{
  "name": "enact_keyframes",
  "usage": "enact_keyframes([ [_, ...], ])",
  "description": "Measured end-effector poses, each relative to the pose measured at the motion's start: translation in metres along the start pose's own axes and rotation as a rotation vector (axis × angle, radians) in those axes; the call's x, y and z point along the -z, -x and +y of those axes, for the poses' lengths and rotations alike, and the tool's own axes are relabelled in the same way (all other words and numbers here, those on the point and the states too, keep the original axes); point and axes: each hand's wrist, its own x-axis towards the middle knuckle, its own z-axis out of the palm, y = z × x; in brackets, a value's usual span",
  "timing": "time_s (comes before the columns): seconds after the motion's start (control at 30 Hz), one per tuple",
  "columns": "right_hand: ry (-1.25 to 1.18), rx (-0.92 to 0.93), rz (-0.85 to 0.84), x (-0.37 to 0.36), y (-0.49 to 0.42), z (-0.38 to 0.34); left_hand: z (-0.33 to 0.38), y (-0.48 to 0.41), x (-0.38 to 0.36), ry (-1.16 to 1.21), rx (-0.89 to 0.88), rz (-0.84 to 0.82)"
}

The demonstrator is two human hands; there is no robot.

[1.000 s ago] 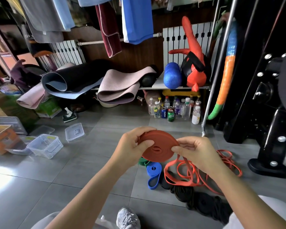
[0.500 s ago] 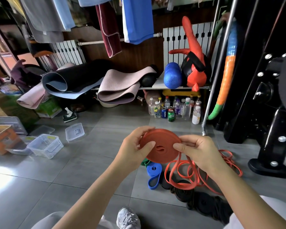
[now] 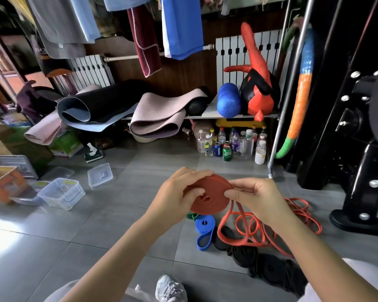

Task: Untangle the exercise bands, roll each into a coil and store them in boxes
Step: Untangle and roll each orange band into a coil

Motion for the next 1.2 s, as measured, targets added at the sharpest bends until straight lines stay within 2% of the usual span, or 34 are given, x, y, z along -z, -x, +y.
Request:
enact_keyframes([
  [0.23,-0.022,0.002,0.044,-0.001,0.002,0.005,-0.002,0.009,-0.015,0.292,0.164,0.230],
  [0.33,0.025,0.023,0.062,0.000,0.001,0.006,-0.002,0.011,-0.021,0.348,0.190,0.251],
  [0.5,0.118,0.012,-0.017,0.003,-0.001,0.007,0.001,0.004,-0.011,0.106,0.144,0.092],
  [0.63,0.164,0.000,-0.071,0.000,-0.005,0.008,0.003,-0.003,-0.004,-0.179,-0.052,-0.153],
  [0.73,0.159,-0.012,-0.056,-0.001,-0.007,0.007,-0.001,-0.005,-0.003,-0.173,-0.072,-0.192],
  [0.87,0.104,-0.019,-0.038,0.003,-0.003,0.003,-0.006,0.001,-0.008,-0.050,-0.034,-0.076],
  [1.03,0.128,-0.054,0.011,0.008,0.003,0.009,-0.010,0.010,-0.016,0.135,0.152,0.110],
  [1.2,0.031,-0.061,0.060,0.004,0.005,0.010,-0.007,0.014,-0.024,0.358,0.246,0.266],
])
